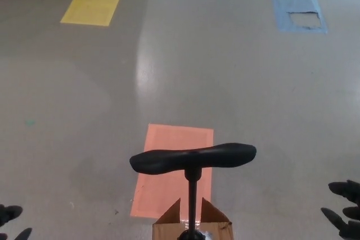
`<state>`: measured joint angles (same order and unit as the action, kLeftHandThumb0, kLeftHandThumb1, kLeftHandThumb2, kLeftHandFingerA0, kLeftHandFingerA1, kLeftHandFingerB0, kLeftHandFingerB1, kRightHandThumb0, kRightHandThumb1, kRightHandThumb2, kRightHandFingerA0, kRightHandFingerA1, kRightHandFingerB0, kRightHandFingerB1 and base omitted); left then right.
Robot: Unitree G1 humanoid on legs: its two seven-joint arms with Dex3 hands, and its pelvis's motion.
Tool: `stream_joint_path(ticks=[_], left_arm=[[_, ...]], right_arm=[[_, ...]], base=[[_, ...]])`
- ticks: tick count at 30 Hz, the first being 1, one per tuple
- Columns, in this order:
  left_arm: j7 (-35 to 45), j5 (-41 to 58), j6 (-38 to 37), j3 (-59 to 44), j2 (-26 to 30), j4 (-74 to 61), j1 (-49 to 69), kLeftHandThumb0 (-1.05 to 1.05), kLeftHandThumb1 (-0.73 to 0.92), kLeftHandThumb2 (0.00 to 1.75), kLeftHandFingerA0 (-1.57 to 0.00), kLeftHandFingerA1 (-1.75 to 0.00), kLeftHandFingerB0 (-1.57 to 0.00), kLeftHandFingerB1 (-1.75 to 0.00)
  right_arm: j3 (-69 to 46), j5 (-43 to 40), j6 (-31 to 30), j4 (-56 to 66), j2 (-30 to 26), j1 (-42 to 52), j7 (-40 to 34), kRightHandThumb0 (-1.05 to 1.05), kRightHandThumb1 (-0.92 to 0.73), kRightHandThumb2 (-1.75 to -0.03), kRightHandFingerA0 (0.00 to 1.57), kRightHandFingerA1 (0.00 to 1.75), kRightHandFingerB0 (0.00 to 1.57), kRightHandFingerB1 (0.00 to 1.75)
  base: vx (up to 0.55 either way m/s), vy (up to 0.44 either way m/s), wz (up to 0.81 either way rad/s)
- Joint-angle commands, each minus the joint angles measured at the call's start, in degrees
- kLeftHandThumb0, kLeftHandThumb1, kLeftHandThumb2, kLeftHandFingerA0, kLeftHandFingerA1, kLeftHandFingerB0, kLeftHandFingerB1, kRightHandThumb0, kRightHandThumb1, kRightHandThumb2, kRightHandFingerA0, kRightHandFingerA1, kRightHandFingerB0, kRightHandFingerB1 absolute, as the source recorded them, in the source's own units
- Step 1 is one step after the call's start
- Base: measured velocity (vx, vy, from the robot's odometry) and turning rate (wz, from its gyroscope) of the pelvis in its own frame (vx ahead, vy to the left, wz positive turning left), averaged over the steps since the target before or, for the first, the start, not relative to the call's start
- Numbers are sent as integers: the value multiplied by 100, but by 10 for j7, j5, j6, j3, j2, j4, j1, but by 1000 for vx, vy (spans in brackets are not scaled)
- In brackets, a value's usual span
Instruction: An air pump is kept on top of a storage box on the floor and the robot uses its right hand to press down on the handle of the pump to compress it
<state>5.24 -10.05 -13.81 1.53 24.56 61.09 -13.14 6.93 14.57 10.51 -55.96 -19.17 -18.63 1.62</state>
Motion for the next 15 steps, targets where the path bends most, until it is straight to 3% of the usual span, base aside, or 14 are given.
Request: stream_joint_path(ticks=[1, 3, 4, 6, 7, 8, 9, 10, 12, 14, 15], left_arm=[[15, 2, -54, -3, 13, 24, -4, -65, 71, 87, -22, -42, -16, -40], [19, 6, -62, -6, 13, 25, -4, -64, 71, 87, -21, -42, -16, -39], [19, 7, -64, -7, 12, 24, -4, -59, 84, 65, -27, -33, -19, -29], [18, 7, -68, -8, 16, 17, -2, -61, 84, 64, -27, -33, -19, -29], [18, 6, -69, -8, 18, 15, -1, -61, 84, 64, -27, -33, -19, -29], [21, 11, -76, -11, 17, 4, 4, -65, 71, 87, -20, -42, -16, -40], [22, 14, -79, -13, 17, -1, 6, -65, 71, 87, -20, -42, -16, -40], [26, 20, -82, -18, 17, -10, 7, -58, 84, 64, -28, -34, -19, -29], [28, 23, -84, -21, 18, -22, 8, -58, 84, 65, -26, -33, -19, -29], [29, 25, -84, -22, 18, -24, 8, -57, 84, 65, -26, -33, -18, -30], [30, 25, -83, -23, 17, -28, 9, -57, 84, 65, -25, -33, -19, -30]], right_arm=[[-37, -19, 85, -5, 0, 12, -73, -87, -64, -72, 40, 41, 31, 36], [-64, -31, 122, 17, 6, 25, -102, -83, -68, -68, 39, 41, 33, 36], [-81, -44, 145, 21, 13, 29, -114, -79, -67, -65, 43, 42, 37, 37], [-112, -56, 201, 57, 30, 45, -155, -82, -68, -70, 46, 43, 41, 39], [-123, -59, 221, 72, 36, 52, -171, -82, -68, -70, 46, 43, 41, 39], [-137, -53, 242, 122, 41, 65, -198, -80, -77, -64, 50, 39, 49, 36], [-145, -49, 251, 144, 44, 72, -210, -80, -77, -64, 50, 39, 49, 36], [-161, -63, 263, 208, 52, 85, -201, -82, -78, -65, 49, 42, 50, 35], [-184, -56, 248, 357, 52, 113, -191, -85, -85, -66, 45, 41, 44, 35], [-194, -57, 229, 417, 56, 120, -183, -87, -84, -66, 47, 38, 44, 35], [-203, -61, 216, 475, 53, 120, -170, -92, -75, -75, 43, 39, 35, 37]], base=[[0, 0, 0], [0, 0, 0], [0, 0, 0], [0, 0, 0], [0, 0, 0], [0, 0, 0], [0, 0, 0], [0, 0, 0], [0, 0, 0], [0, 0, 0], [0, 0, 0]])
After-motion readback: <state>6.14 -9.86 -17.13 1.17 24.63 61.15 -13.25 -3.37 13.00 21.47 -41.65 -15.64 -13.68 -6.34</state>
